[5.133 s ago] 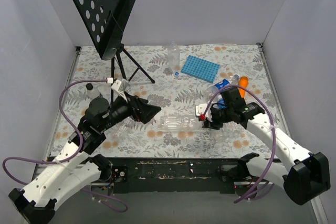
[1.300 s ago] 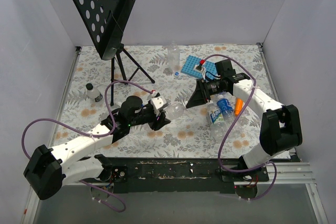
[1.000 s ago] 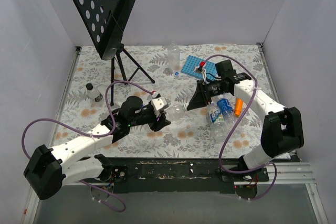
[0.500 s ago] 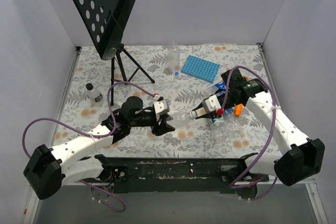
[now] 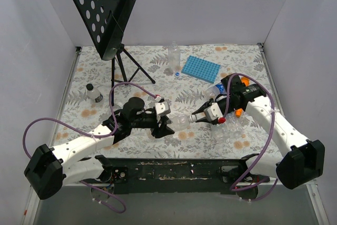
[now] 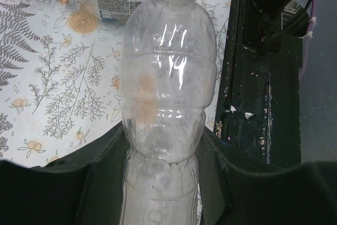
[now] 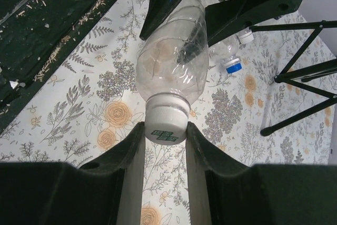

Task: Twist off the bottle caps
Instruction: Unscrew the bottle cap from the plastic bottle.

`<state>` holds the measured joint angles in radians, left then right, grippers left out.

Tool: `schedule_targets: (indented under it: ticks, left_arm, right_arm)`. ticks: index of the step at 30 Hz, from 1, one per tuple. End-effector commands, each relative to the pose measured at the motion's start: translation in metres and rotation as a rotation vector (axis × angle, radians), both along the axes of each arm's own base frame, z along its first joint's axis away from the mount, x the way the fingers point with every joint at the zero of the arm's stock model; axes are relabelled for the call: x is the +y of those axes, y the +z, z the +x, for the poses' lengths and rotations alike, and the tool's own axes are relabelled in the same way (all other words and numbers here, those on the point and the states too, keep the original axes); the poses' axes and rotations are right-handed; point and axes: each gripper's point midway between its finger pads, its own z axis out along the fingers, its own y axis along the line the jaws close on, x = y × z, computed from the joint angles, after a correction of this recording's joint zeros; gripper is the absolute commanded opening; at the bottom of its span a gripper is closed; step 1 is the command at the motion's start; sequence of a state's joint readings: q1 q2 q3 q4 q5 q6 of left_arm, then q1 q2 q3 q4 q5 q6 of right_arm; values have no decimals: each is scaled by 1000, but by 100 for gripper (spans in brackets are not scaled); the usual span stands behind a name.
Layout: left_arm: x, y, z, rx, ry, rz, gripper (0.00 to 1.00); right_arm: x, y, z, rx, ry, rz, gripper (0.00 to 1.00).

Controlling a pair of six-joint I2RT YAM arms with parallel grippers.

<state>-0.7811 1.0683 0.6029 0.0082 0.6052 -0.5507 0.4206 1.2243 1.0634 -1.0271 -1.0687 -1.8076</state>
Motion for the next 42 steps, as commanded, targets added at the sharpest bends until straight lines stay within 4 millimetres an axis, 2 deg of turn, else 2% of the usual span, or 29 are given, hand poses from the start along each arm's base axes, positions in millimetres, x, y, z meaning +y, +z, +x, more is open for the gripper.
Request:
schedule_targets:
  ticks: [1, 3, 6, 10, 13, 15, 20, 26, 32, 35, 42]
  left_arm:
    - [1, 8, 5, -19, 17, -13, 3]
    - [2, 10, 6, -26, 22, -16, 3]
    - [2, 10, 6, -28, 25, -16, 3]
    - [2, 11, 7, -32, 30, -17, 3]
    - [2, 11, 8, -32, 37, -15, 3]
    - [3, 13, 11, -40, 50, -17, 3]
    - [6, 15, 13, -57, 74, -18, 3]
    - [8, 18, 17, -75, 94, -18, 3]
    - [9, 20, 20, -90, 111, -19, 3]
    - [9, 19, 21, -90, 117, -16, 3]
    - [11, 20, 24, -97, 136, -13, 3]
  right_arm:
    - [-2, -1, -4, 53, -32, -5, 5]
    - [-2, -1, -3, 81, -54, -9, 11]
    - [-2, -1, 2, 113, -105, -15, 26]
    - [-2, 3, 5, 171, -169, -17, 63]
    - [-4, 1, 4, 206, -198, -36, 80]
    - [-6, -3, 2, 228, -211, -56, 86]
    - [-14, -7, 2, 282, -286, -99, 89]
    - [-32, -9, 6, 284, -417, -93, 91]
    - [-44, 5, 12, 331, -522, -36, 92]
    - [-41, 8, 8, 438, -549, -16, 92]
    - [-30, -11, 1, 793, -576, -71, 96]
